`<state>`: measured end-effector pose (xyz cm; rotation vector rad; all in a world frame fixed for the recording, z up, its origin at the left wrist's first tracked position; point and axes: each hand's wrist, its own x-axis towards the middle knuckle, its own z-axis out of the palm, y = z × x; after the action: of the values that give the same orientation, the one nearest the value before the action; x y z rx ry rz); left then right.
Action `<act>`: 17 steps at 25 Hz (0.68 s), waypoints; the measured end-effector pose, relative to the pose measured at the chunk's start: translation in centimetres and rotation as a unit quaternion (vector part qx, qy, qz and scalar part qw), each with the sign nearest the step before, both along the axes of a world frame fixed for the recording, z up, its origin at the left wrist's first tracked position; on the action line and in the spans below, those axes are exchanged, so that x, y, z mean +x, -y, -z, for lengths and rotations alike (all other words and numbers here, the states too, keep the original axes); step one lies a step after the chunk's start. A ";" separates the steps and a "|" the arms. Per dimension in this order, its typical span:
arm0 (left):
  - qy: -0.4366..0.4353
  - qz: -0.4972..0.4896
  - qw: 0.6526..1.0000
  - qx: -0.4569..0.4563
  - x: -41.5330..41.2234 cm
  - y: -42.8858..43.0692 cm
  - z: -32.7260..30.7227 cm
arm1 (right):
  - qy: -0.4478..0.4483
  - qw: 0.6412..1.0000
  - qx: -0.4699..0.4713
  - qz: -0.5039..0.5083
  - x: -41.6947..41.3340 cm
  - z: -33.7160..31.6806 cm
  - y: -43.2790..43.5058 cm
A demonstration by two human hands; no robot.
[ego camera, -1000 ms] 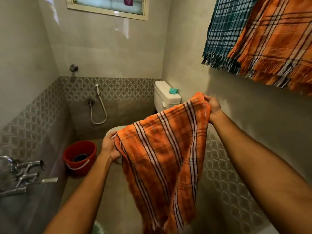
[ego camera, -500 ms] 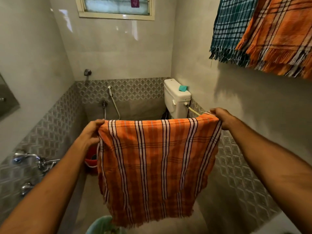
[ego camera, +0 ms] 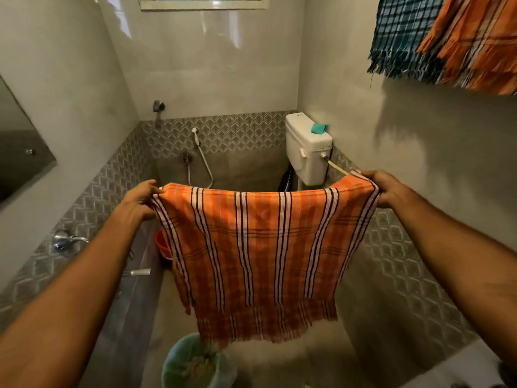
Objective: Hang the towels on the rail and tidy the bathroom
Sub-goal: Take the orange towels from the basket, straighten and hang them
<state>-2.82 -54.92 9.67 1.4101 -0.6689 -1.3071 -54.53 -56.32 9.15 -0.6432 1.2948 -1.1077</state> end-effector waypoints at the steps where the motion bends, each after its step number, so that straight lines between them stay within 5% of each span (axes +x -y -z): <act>1: -0.008 -0.020 0.998 -0.054 0.2 0.1 0.0 | 0.046 0.997 -0.060 0.010 0.3 0.0 -0.1; 3: -0.098 0.003 0.978 -0.182 1.9 0.1 -0.5 | 0.177 0.962 -0.205 0.043 -0.1 -0.8 0.0; 5: -0.266 0.111 0.916 -0.280 3.9 -0.2 0.0 | 0.288 0.907 -0.305 0.033 -1.4 -1.1 -0.6; 8: -0.386 0.187 0.880 -0.202 2.6 -1.9 4.2 | 0.305 0.910 -0.281 0.001 -1.3 0.8 -1.2; 11: -0.315 0.168 0.923 -0.141 -0.9 -0.9 5.8 | 0.227 0.956 -0.182 -0.028 1.3 3.1 -1.3; 13: -0.246 0.111 0.953 -0.138 -2.2 0.3 5.8 | 0.178 0.971 -0.149 0.061 2.2 3.9 -0.7; 15: -0.185 0.087 0.968 -0.144 -1.8 1.0 5.3 | 0.174 0.968 -0.153 0.094 2.1 3.8 -0.5; 17: -0.205 0.095 0.958 -0.178 -0.3 1.7 3.9 | 0.274 0.926 -0.236 0.108 1.1 3.2 -0.9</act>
<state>-3.13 -56.59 5.77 0.7675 -0.7232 -1.4856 -53.40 -55.38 5.95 -0.4875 0.6232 -1.6669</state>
